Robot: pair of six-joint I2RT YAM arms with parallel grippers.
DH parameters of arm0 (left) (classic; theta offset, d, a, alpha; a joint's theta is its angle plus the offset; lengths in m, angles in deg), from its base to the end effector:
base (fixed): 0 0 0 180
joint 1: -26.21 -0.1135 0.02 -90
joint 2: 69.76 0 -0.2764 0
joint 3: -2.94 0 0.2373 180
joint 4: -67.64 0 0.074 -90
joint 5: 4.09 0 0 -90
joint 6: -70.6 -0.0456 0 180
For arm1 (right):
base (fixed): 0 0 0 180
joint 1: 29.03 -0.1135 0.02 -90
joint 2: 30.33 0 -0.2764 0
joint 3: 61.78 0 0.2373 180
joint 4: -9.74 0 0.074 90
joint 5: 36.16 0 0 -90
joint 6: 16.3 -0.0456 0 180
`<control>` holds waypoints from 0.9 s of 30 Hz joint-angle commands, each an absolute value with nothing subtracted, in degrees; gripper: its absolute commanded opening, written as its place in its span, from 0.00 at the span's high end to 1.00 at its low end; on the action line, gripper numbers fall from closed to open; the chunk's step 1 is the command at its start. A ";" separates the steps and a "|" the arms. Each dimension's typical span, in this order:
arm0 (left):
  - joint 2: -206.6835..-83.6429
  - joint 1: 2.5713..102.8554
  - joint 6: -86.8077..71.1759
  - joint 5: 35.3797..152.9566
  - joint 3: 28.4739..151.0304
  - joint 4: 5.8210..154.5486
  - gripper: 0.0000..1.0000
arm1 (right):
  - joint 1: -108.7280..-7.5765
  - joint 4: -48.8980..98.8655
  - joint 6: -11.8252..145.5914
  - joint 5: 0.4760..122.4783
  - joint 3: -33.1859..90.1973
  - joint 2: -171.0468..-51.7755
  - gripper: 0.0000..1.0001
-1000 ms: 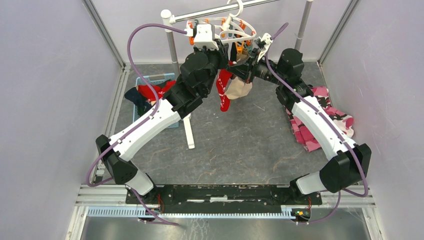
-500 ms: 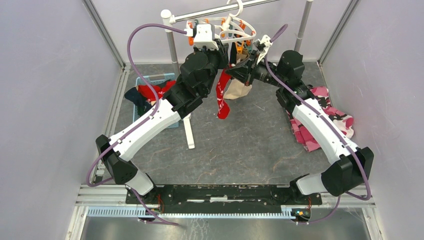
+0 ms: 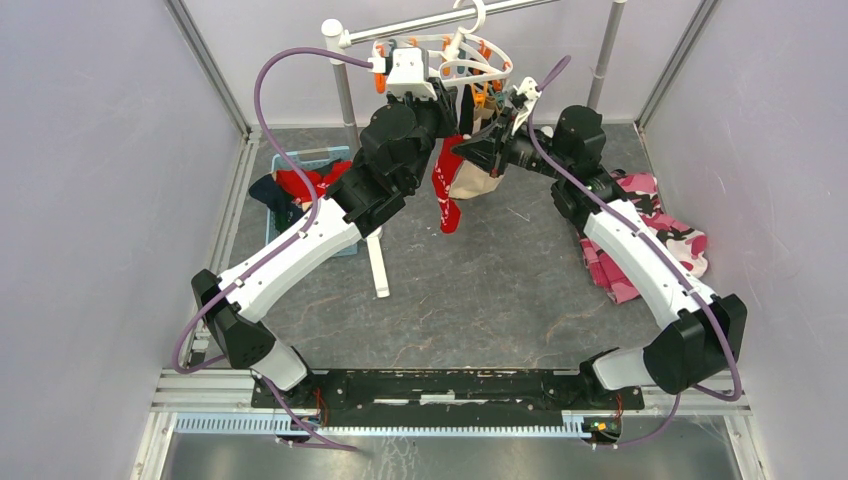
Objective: Clip the socks to the hanger
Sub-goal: Clamp the sock onto the hanger.
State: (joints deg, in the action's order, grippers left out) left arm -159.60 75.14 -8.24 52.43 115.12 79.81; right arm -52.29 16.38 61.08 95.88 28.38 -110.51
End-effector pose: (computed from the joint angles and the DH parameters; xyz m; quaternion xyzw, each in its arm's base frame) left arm 0.2482 -0.2466 0.4999 -0.0101 0.6529 -0.2078 0.7283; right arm 0.2767 0.1522 0.4333 -0.3192 0.6136 0.4433 0.5702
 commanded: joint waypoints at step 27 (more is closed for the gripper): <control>-157.30 74.38 -4.81 50.31 115.17 76.05 0.98 | -52.84 14.82 59.19 95.06 32.85 -109.68 1.00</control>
State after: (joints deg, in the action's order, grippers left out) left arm -159.58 75.10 -8.06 52.45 114.70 79.33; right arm -52.55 16.31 60.14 95.77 29.21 -110.18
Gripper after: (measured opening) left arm 0.326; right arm 0.025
